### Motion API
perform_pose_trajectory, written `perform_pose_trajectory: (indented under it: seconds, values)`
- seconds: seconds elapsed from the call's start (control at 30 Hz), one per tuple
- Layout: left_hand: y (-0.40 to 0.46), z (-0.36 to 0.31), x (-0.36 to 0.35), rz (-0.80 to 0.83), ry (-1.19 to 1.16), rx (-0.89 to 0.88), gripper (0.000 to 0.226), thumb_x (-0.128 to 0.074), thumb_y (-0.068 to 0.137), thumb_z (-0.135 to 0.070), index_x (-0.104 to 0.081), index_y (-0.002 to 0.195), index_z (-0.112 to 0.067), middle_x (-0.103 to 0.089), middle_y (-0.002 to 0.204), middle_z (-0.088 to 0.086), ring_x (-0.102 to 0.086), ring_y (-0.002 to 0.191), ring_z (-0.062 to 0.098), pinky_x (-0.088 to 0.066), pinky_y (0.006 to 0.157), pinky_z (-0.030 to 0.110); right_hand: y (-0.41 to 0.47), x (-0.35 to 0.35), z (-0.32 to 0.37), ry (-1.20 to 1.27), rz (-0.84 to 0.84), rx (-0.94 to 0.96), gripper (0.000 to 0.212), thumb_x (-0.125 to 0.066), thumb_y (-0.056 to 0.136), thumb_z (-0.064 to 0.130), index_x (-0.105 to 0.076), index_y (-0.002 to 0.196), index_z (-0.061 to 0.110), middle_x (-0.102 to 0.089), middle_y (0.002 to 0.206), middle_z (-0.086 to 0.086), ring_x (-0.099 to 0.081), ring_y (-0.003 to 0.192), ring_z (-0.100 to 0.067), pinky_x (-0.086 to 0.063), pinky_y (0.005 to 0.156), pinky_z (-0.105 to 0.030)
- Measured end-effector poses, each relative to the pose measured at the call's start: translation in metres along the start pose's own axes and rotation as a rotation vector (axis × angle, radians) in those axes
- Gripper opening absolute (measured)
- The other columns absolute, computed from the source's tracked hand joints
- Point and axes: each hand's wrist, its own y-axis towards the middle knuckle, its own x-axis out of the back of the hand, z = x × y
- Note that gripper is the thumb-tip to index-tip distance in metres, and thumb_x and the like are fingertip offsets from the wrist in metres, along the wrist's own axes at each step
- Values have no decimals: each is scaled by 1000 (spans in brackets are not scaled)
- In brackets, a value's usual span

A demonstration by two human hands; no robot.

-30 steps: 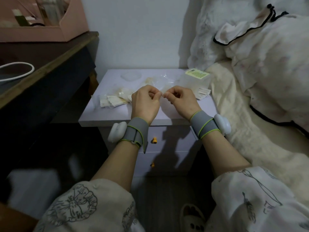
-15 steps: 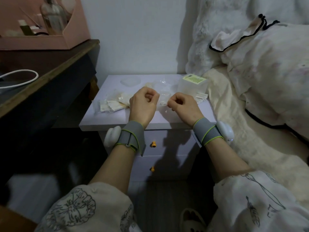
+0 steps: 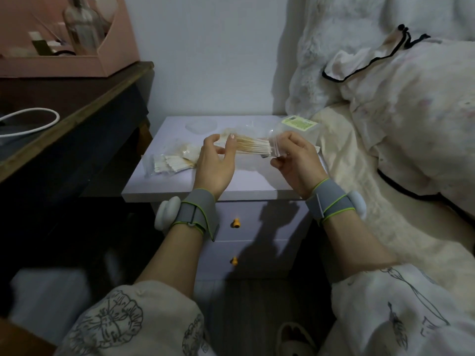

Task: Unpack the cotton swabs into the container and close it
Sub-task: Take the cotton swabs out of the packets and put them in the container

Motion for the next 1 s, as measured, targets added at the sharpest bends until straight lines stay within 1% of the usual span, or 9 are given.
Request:
perform_pose_trajectory:
  seconds: [0.07, 0.13, 0.17, 0.27, 0.37, 0.53, 0.73, 0.9, 1.0]
  values:
    - [0, -5, -1, 53, -106, 54, 50, -36, 93, -54, -39, 130, -20, -55, 98, 0, -58, 82, 24, -51, 75, 31, -1, 0, -1, 8, 53, -16, 31, -39, 92, -4, -42, 65, 11, -62, 55, 5, -54, 51, -12, -29, 45, -18]
    - [0, -9, -2, 108, -227, 95, 43, -37, 93, -54, -45, 116, -18, -54, 80, 2, -46, 52, 16, -39, 43, 19, -2, 1, -2, -43, 66, -14, 31, -40, 93, -4, -44, 65, 11, -64, 57, 7, -53, 51, -9, -31, 46, -17]
    - [1, -10, -2, 116, -279, 102, 37, -40, 93, -51, -48, 106, -17, -51, 73, 2, -40, 47, 13, -30, 37, 16, -1, 1, -4, -84, 60, -9, 30, -42, 92, -3, -47, 66, 10, -63, 58, 7, -51, 54, -12, -32, 46, -17]
    - [1, -11, -1, 100, -446, 78, 17, -51, 94, -31, -51, 86, -16, -45, 64, 1, -36, 41, 8, -25, 35, 15, 0, 3, -7, -207, -1, 21, 25, -49, 89, -4, -52, 68, 10, -58, 63, 0, -43, 59, -18, -32, 47, -19]
    - [3, -8, -1, 55, -446, 56, 13, -50, 95, -17, -53, 82, -17, -43, 62, 0, -38, 44, 6, -29, 36, 14, 1, 5, -9, -376, -111, 88, 29, -61, 82, -3, -45, 68, 17, -43, 65, -1, -40, 56, -14, -33, 49, -19]
    - [2, -7, -4, 48, -384, 22, 7, -46, 97, -14, -52, 95, -12, -44, 66, 0, -40, 53, 11, -34, 41, 12, -2, 5, -9, -517, -89, 129, 28, -71, 77, 7, -53, 60, 20, -40, 58, 4, -34, 56, -10, -30, 53, -18]
    - [1, -7, -3, 22, -424, 6, 14, -38, 99, -8, -49, 99, -17, -42, 72, 1, -39, 55, 10, -34, 42, 12, -7, 1, -7, -534, -48, 64, 2, -66, 83, 13, -68, 82, 12, -51, 42, 16, -38, 47, -2, -35, 48, -12]
    - [2, -11, -5, -9, -544, 95, 23, -34, 100, -8, -48, 86, -20, -42, 75, 2, -37, 54, 11, -32, 37, 11, -8, 1, -7, -611, -19, 34, 10, -66, 83, 21, -66, 73, 20, -52, 41, 15, -40, 52, -8, -36, 53, -16]
    - [4, -12, -3, -21, -655, 141, 20, -33, 100, -8, -48, 89, -16, -41, 73, 4, -37, 55, 11, -33, 37, 12, -10, -1, -8, -630, 35, 2, 15, -65, 84, 25, -65, 69, 21, -48, 55, 4, -40, 55, -11, -36, 55, -19]
